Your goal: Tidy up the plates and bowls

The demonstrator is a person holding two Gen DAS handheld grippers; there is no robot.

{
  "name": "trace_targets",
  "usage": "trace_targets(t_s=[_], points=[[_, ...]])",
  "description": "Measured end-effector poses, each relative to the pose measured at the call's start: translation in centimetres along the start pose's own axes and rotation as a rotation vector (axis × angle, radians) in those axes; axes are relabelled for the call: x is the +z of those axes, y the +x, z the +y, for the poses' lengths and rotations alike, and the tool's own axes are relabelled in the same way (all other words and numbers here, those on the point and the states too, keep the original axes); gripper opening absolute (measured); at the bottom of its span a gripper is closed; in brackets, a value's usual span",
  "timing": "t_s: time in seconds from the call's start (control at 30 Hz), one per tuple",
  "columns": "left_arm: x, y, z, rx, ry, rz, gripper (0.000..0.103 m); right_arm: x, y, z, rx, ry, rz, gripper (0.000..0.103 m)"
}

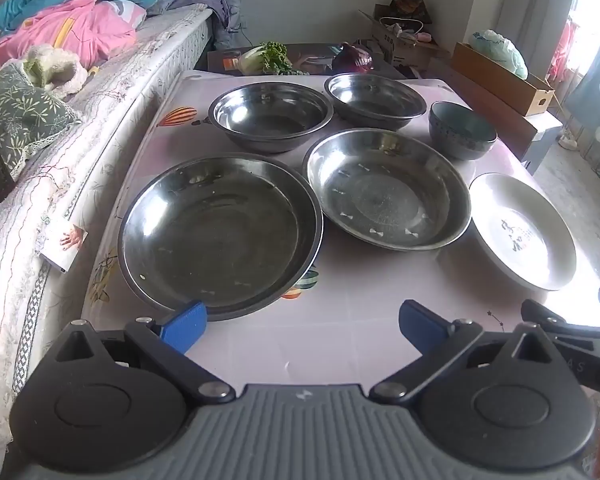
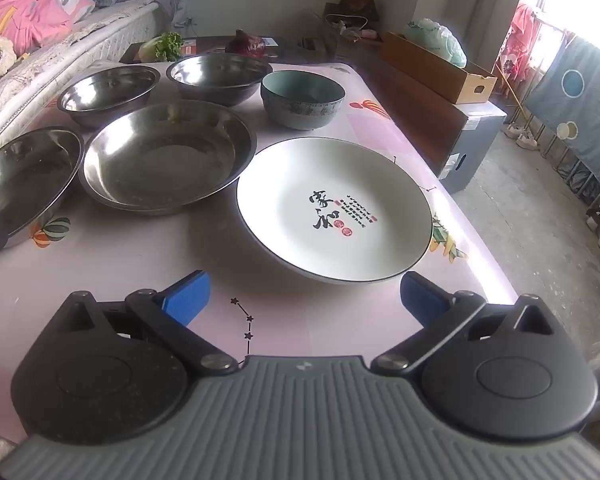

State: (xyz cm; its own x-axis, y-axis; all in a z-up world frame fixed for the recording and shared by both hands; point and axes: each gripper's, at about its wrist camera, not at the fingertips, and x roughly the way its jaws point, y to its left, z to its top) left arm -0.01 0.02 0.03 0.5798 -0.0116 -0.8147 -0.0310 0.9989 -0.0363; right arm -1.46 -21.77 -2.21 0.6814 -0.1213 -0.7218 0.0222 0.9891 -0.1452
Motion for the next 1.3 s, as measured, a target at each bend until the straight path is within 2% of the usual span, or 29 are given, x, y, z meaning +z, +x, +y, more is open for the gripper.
trace_targets(t_s=[0.17, 0.27, 0.37, 1.3], points=[[-0.8, -0.8, -1.4, -0.015, 0.025, -0.008, 0.103, -0.4, -0.9, 0.1, -0.020, -0.010, 0.010, 0.102], [-0.8, -1.2, -1.5, -0.067, 0.025, 0.001, 0.103, -0.1, -0.4, -0.8, 0.005, 0.018, 0.021, 0.102], [-1.0, -1.8, -1.2, -0.084, 0.045, -0.003, 0.103, -0.2, -0.7, -1.1, 0.000, 0.032, 0.014, 0.102], [-1.3, -2.7, -0.9, -0.061, 0.051, -0.025, 0.103, -0.1, -2.0, -1.0, 0.037, 0.042, 0.005, 0.102]])
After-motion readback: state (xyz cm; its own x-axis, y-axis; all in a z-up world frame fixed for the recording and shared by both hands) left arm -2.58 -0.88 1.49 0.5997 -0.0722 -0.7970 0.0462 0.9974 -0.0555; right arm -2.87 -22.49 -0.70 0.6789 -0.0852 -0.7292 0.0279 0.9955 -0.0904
